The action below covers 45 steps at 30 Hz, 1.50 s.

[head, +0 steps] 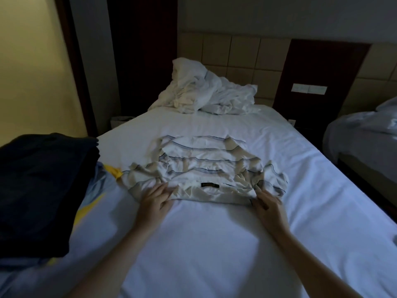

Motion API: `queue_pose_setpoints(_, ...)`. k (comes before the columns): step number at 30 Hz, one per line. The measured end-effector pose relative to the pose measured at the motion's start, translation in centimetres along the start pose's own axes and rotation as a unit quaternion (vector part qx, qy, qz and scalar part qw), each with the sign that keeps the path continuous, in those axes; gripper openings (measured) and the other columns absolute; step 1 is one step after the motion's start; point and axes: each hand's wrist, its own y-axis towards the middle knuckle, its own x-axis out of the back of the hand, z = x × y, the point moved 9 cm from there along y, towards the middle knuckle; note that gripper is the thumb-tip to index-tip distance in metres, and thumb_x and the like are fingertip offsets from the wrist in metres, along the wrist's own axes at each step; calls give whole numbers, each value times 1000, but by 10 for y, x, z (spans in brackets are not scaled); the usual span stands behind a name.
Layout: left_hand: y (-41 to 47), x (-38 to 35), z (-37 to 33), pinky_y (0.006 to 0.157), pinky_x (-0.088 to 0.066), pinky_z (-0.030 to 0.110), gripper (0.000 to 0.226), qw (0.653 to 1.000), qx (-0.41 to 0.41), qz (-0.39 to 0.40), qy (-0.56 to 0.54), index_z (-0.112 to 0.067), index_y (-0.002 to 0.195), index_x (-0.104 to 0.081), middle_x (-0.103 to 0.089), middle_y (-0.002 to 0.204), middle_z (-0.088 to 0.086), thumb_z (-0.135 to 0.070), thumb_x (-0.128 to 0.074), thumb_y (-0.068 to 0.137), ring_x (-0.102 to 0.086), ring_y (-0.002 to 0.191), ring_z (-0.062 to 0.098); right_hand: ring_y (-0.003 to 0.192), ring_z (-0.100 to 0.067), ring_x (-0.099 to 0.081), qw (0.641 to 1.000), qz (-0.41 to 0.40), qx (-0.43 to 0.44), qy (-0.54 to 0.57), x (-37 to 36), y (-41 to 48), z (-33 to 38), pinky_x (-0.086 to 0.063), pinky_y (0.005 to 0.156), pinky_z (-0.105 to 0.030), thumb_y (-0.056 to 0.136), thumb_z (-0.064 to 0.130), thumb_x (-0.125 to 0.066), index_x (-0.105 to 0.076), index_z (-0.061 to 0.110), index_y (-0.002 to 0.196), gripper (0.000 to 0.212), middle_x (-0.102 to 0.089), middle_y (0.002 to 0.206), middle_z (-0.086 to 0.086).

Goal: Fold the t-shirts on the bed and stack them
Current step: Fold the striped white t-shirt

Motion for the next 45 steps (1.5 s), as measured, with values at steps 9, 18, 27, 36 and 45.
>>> queue_pose_setpoints(9,-56,55,-26,65,-41,30,35,998,25,-61,-3,-1,87,-69,-68,75,15,-25,-44,84,-51,76,19,84,-32,-59,994,-89,-16,55,61,-63,25,-43,79,-31,91,24,-41,-64,-6,93,37,-65,88,-22)
queue_pose_setpoints(18,-97,50,-36,59,-34,12,26,966,93,154,-184,-35,54,-52,-51,63,-10,-45,-75,61,-51,61,-5,90,-21,-59,982,144,54,-108,74,-120,26,-32,73,-30,73,47,-55,-67,27,101,36,-62,87,9)
queue_pose_setpoints(27,-121,72,-53,53,-29,22,41,933,179,158,-270,-20,46,-51,-41,48,-12,-27,-76,78,-39,50,-3,89,-16,-50,952,229,-128,157,97,-154,41,-41,81,-19,85,7,-65,-71,28,88,22,-46,90,4)
queue_pose_setpoints(36,-170,85,-86,58,-33,28,54,962,187,101,-171,-10,55,-56,-49,61,6,-57,-55,82,-46,58,13,112,-34,-47,990,77,-117,-23,113,-217,61,-29,92,-38,84,20,-57,-74,14,93,20,-60,111,-10)
queue_pose_setpoints(45,-194,99,-83,69,-45,16,25,910,285,126,-273,-12,93,-70,-66,69,-11,-31,-54,95,-60,71,1,120,-31,-40,980,116,-72,-141,101,-232,102,-21,96,-35,74,26,-46,-67,11,100,36,-55,118,-8)
